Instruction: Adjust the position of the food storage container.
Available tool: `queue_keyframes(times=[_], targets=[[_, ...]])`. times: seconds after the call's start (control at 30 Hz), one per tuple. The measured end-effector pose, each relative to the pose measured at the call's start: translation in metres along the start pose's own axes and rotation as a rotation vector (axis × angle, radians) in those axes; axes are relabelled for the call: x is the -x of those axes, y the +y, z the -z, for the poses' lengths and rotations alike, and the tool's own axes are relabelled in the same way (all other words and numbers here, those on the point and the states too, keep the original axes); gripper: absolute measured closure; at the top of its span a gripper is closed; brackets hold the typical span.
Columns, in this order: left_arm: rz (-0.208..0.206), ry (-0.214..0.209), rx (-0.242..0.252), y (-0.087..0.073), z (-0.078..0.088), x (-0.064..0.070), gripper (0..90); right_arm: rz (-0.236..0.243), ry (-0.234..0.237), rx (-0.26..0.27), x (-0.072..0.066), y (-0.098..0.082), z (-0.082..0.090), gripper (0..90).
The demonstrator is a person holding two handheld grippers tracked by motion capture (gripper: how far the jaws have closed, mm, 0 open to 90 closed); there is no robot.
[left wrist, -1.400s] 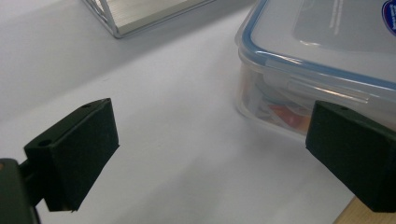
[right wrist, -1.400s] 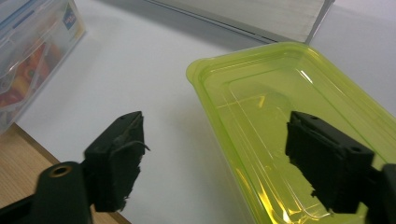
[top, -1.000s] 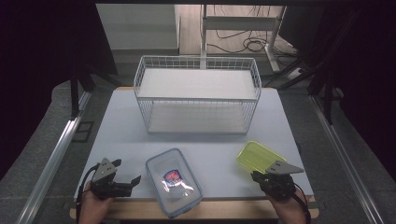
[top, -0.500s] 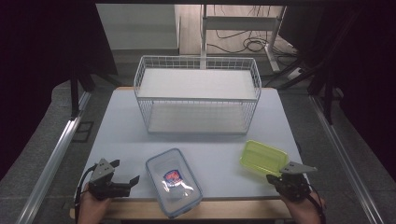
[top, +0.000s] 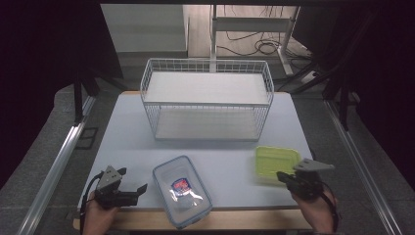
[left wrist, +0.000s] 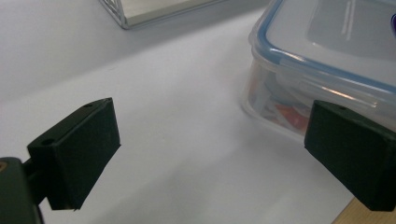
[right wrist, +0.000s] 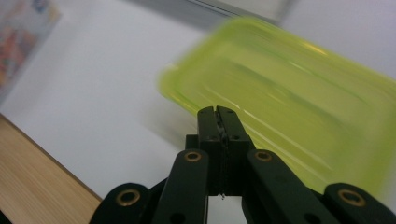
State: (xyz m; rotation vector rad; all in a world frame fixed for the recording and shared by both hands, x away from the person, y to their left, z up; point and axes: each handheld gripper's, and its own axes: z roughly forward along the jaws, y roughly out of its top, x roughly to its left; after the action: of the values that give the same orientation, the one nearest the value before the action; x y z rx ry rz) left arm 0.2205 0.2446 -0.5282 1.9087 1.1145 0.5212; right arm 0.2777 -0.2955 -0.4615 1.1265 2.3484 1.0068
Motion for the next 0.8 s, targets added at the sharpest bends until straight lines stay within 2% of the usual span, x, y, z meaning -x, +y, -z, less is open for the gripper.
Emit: queue_keyframes(times=[0.03, 0.07, 0.1, 0.13, 0.17, 0.2, 0.23, 0.33, 0.47, 0.63, 0.67, 0.8], targets=[[-0.002, 0.002, -0.002, 0.000, 0.000, 0.000, 3.4, 0.052, 0.020, -0.015, -0.012, 0.015, -0.017, 88.9], [-0.002, 0.003, -0.002, 0.000, 0.000, 0.001, 3.4, 0.052, 0.020, -0.015, -0.012, 0.015, -0.017, 88.9], [0.000, 0.002, -0.003, 0.000, 0.000, 0.000, 3.4, 0.095, 0.038, -0.022, -0.021, 0.029, -0.034, 88.9], [0.000, 0.002, -0.003, 0.000, 0.000, 0.000, 3.4, 0.095, 0.038, -0.022, -0.021, 0.029, -0.034, 88.9], [0.003, 0.001, -0.002, 0.000, 0.000, -0.001, 3.4, 0.119, 0.052, -0.040, -0.028, 0.041, -0.050, 88.9], [0.009, 0.001, 0.004, 0.000, 0.000, -0.001, 3.4, 0.119, 0.052, -0.040, -0.028, 0.041, -0.050, 88.9], [0.012, -0.001, 0.005, 0.000, 0.001, -0.002, 3.4, 0.134, 0.054, -0.048, -0.031, 0.046, -0.058, 88.9], [0.021, -0.002, 0.007, -0.002, 0.002, -0.003, 3.4, 0.152, 0.024, -0.094, -0.031, 0.052, -0.083, 89.0], [0.018, -0.002, 0.005, -0.002, 0.003, -0.002, 3.4, 0.135, 0.013, -0.111, -0.025, 0.048, -0.088, 89.0], [0.011, 0.002, 0.000, -0.003, 0.003, 0.000, 3.4, 0.105, -0.011, -0.104, -0.013, 0.043, -0.078, 89.1], [0.015, 0.002, 0.000, -0.003, 0.004, 0.000, 3.3, 0.094, -0.026, -0.109, -0.006, 0.040, -0.073, 89.1], [0.042, -0.010, 0.002, -0.003, 0.004, -0.001, 3.2, 0.070, -0.046, -0.110, 0.002, 0.036, -0.069, 89.1]])
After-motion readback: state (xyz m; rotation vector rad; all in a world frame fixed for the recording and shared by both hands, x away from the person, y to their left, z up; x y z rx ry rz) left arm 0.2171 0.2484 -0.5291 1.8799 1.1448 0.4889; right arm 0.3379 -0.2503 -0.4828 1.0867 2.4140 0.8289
